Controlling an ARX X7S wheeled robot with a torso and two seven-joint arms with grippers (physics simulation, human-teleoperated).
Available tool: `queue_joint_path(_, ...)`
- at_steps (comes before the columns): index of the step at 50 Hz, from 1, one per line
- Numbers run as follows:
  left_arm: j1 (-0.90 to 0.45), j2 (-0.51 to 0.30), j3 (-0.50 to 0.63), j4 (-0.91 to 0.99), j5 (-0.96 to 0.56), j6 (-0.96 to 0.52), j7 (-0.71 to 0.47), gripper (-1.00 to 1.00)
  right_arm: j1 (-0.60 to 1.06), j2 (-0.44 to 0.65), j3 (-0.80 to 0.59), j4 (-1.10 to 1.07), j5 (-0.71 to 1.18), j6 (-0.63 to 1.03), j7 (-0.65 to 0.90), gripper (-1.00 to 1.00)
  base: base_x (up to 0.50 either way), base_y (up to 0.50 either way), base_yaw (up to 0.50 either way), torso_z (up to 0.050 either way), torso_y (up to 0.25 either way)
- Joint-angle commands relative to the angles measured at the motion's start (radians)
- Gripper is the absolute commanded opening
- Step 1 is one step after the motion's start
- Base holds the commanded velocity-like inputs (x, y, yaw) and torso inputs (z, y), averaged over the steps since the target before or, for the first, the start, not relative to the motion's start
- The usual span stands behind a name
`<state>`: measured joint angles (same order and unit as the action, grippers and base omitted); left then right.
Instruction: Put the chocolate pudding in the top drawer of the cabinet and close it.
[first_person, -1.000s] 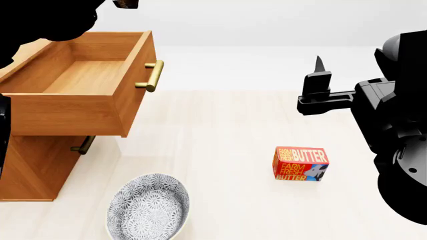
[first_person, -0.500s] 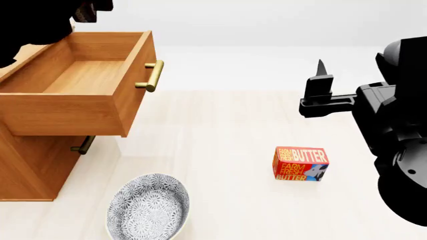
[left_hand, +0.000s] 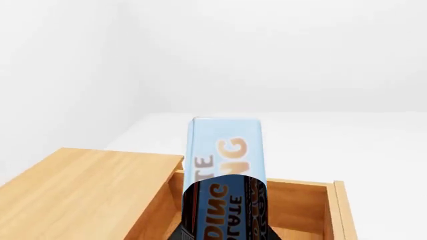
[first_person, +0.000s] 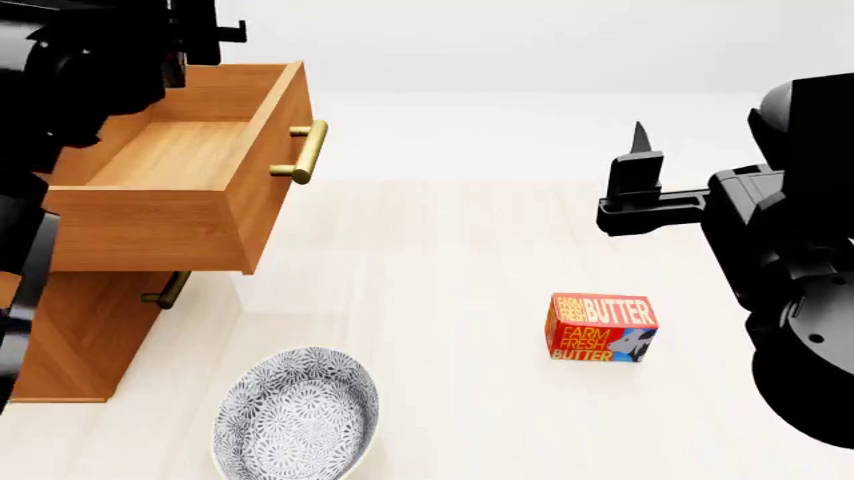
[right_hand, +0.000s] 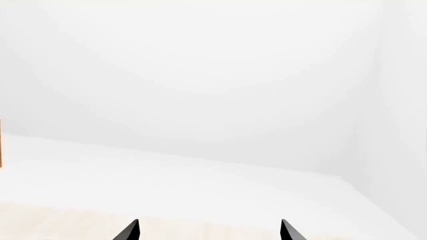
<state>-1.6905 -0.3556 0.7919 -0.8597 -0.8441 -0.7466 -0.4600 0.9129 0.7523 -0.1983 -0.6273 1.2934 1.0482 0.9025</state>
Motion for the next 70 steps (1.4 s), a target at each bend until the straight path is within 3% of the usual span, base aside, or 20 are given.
queue_joint_path(1, -0.028, 0.125, 0.052, -0.355, 0.093, 0.163, 0.126, -1.0, 0.0, -0.001, -0.008, 0.01, -0.011, -0.004, -0.008, 1.0, 0.0, 0.0, 0.0, 0.0, 0.0)
queue_joint_path(3, -0.044, 0.155, 0.046, -0.446, 0.107, 0.202, 0.149, -1.0, -0.003, -0.002, -0.013, 0.017, -0.024, -0.009, -0.017, 1.0, 0.0, 0.0, 0.0, 0.0, 0.0)
queue_joint_path(37, 0.073, 0.173, -0.438, -0.448, 0.603, 0.176, 0.192, -1.0, -0.025, -0.012, -0.041, 0.038, -0.068, -0.037, -0.042, 1.0, 0.0, 0.0, 0.0, 0.0, 0.0)
queue_joint_path(70, 0.109, 0.186, -0.629, -0.449, 0.782, 0.168, 0.232, -1.0, -0.03, -0.016, -0.058, 0.05, -0.086, -0.051, -0.052, 1.0, 0.0, 0.0, 0.0, 0.0, 0.0)
